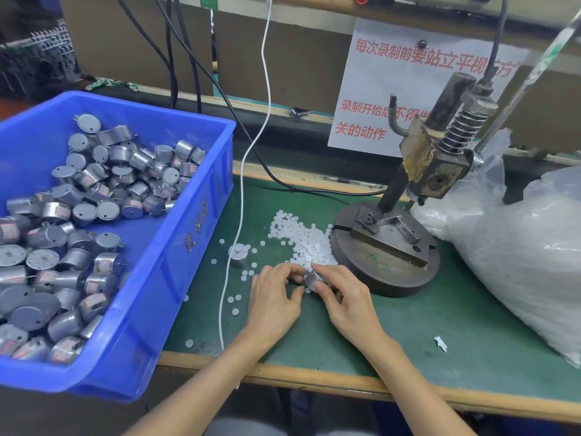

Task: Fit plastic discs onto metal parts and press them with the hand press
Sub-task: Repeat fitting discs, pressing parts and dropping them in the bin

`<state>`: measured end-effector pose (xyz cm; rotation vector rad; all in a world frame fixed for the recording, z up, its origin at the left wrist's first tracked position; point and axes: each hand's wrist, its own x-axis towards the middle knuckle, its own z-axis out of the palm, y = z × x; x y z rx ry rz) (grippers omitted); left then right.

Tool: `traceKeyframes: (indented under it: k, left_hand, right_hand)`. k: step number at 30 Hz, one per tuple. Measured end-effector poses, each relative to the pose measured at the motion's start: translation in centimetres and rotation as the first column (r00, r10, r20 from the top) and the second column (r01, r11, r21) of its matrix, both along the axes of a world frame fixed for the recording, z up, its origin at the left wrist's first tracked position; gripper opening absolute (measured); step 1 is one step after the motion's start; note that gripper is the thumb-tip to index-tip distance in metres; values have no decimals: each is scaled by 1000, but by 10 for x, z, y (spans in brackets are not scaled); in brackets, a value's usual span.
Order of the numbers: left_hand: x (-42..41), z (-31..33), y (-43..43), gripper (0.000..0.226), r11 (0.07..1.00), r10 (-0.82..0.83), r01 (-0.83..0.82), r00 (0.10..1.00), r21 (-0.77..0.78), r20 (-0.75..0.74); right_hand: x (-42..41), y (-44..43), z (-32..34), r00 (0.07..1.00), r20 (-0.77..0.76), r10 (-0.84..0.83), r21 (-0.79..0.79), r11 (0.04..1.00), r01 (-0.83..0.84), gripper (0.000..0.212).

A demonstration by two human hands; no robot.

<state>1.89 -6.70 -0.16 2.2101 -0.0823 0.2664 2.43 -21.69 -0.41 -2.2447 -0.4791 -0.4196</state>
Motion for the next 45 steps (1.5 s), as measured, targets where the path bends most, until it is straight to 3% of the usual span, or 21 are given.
traceKeyframes:
  k: [23,28,34,39,45]
  left_hand:
    - [-1,1,-1,28,1000,-27,27,999,-12,-25]
    - [-3,4,0,29,1000,-27,27,1000,-12,-13]
    - [-6,11,0,25,982,-39,40,999,-182,10]
    - [-4,9,0,23,988,-54,48,998,-147,-38]
    - [-6,11,0,37,993,-88,84,995,-84,-50]
  right_hand:
    - [-1,3,2,999,26,29,-18,999,-28,26]
    - [-6,6,2,994,84,74,-123,990,-64,29]
    - [-9,7,0,990,120,68,-145,988,-50,30]
    - [-8,7,-1,985,145,90,-214,975,-58,29]
    - [-8,6,3,997,50,65,-116,991,-58,23]
